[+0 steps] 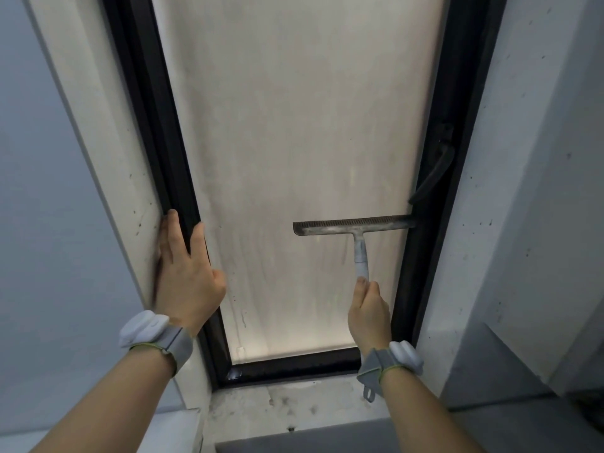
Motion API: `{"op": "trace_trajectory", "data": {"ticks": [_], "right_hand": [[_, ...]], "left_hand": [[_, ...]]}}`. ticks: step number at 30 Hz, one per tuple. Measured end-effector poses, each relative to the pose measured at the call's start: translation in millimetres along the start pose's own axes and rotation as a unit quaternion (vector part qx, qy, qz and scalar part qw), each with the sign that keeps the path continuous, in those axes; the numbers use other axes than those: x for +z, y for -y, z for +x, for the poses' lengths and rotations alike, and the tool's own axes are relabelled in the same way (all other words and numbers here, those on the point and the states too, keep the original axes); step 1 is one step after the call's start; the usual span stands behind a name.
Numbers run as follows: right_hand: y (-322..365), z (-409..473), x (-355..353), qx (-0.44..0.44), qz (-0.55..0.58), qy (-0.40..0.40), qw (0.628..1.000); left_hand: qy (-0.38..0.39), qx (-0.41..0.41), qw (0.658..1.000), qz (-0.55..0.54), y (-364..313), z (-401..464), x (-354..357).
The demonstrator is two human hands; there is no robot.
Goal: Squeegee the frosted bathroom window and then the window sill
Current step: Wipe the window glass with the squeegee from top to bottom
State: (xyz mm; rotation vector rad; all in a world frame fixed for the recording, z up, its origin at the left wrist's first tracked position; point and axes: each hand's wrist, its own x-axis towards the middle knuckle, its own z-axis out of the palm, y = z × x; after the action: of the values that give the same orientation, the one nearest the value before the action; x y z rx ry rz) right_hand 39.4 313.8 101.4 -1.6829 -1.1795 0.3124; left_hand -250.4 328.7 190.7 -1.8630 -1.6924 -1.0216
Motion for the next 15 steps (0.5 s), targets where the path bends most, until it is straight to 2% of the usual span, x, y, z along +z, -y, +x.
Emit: {"op": "trace_trajectory", "data": {"ticks": [10,15], "right_hand": [[-28.2,-37.3,-0.6,0.062,-0.039,0.057,0.996],[-22.5,-45.0,-9.6,0.073,-0.048,0.046,0.995]], "left_hand": [[0.005,-0.002,1.0,0.013,1.2,-0.6,1.0],[0.019,-0.014,1.0,-0.008,-1.6,0.0,-1.2]]}}
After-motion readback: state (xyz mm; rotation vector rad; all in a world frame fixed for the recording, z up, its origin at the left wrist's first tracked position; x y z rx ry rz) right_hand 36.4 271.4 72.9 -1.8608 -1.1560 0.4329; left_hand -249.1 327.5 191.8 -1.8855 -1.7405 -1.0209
